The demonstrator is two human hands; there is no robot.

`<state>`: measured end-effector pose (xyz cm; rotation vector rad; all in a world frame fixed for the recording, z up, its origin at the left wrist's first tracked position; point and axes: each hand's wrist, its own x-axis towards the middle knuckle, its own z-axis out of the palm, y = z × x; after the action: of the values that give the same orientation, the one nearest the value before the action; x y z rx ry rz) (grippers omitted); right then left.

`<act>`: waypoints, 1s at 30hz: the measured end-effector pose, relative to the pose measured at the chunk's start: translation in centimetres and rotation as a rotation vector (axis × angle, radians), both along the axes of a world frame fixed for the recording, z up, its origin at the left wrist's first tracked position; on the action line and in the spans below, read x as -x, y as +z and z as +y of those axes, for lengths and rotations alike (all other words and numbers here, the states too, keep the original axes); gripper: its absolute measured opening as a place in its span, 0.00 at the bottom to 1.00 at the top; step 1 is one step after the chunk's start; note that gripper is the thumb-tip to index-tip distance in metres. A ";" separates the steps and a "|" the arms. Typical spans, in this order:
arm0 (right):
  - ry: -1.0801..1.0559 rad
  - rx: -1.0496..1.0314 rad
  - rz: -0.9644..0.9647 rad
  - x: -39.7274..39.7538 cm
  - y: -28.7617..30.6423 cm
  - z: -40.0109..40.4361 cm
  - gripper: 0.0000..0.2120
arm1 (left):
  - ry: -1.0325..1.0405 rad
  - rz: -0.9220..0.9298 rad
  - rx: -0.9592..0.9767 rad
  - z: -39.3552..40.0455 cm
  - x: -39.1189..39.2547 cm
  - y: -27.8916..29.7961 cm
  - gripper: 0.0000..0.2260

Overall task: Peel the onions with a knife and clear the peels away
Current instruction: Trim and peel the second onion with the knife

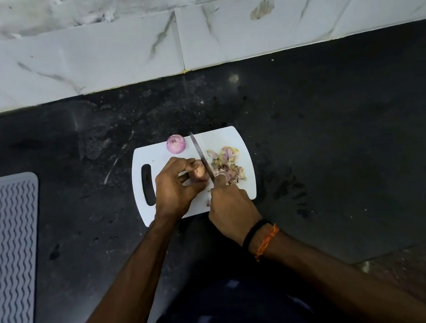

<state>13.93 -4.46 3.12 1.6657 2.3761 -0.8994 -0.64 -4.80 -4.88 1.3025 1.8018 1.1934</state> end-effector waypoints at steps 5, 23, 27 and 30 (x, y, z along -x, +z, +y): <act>-0.019 -0.011 0.010 0.8 0.3 0.4 0.20 | -0.022 0.082 -0.047 -0.2 -0.6 0.2 0.10; 0.003 0.057 -0.038 -1.4 0.5 -0.5 0.22 | -0.075 0.116 -0.052 -1.8 -1.4 0.3 0.12; 0.049 0.028 -0.048 -1.7 0.4 -0.7 0.18 | -0.054 -0.047 -0.014 -1.5 -0.8 1.5 0.10; 0.046 0.058 -0.038 -1.8 0.3 -0.6 0.20 | -0.038 -0.077 0.157 -0.9 0.0 1.6 0.20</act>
<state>15.75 -5.05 3.42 1.5859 2.3305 -0.9121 -0.59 -5.70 -3.30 1.1807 1.7701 1.0447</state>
